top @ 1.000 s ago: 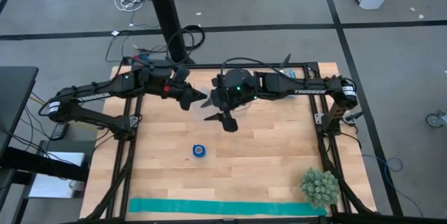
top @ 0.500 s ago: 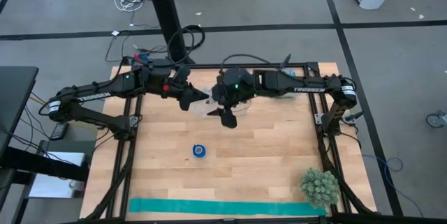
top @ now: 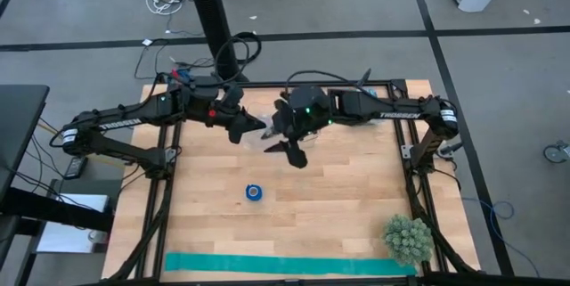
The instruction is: Roll bandage
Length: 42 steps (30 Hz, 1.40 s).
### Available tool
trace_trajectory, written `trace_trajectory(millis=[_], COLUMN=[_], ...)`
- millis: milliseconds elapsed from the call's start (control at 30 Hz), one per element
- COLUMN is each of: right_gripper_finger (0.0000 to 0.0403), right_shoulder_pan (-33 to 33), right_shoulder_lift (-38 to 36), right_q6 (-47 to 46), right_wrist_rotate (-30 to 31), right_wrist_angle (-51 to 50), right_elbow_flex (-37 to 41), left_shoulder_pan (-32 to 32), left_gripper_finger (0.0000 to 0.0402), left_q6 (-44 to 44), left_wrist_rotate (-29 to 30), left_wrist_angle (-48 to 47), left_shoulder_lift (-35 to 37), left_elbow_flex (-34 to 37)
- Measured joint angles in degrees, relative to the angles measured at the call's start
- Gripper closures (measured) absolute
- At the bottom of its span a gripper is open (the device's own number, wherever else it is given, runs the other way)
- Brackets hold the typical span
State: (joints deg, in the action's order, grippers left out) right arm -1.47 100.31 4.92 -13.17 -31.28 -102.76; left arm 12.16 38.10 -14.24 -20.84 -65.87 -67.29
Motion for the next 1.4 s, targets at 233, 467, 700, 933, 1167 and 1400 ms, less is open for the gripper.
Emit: trace_trajectory(millis=[233,467,700,933,1167,1400], right_gripper_finger=[0.0250,0.0252,0.0252,0.0252,0.0252,0.0252], right_shoulder_pan=[-0.4,2.1,1.8,1.5,1.2,2.0], right_shoulder_lift=[-0.6,-1.4,-2.1,-4.0,-6.0,-4.5], right_q6=[8.6,18.1,13.5,9.3,3.6,-0.9], right_wrist_rotate=[-7.9,5.0,8.5,10.2,8.8,4.1], right_wrist_angle=[-2.2,-6.2,-6.2,-6.6,-7.5,-6.8], right_elbow_flex=[0.0,0.0,0.0,0.0,0.0,-0.1], left_shoulder_pan=[0.0,0.3,0.2,-0.1,-1.0,-1.9], left_gripper_finger=[0.0400,0.0399,0.0399,0.0399,0.0400,0.0400], left_q6=[-0.2,-0.3,-0.2,-2.0,-5.3,-7.9], left_wrist_rotate=[-0.3,-2.2,-6.6,-8.8,-4.6,-2.9], left_wrist_angle=[-0.8,-1.7,-2.6,-10.7,-15.9,-25.8], left_shoulder_lift=[0.0,0.0,0.0,0.5,3.6,8.5], left_elbow_flex=[0.0,0.0,0.0,0.0,0.0,-0.1])
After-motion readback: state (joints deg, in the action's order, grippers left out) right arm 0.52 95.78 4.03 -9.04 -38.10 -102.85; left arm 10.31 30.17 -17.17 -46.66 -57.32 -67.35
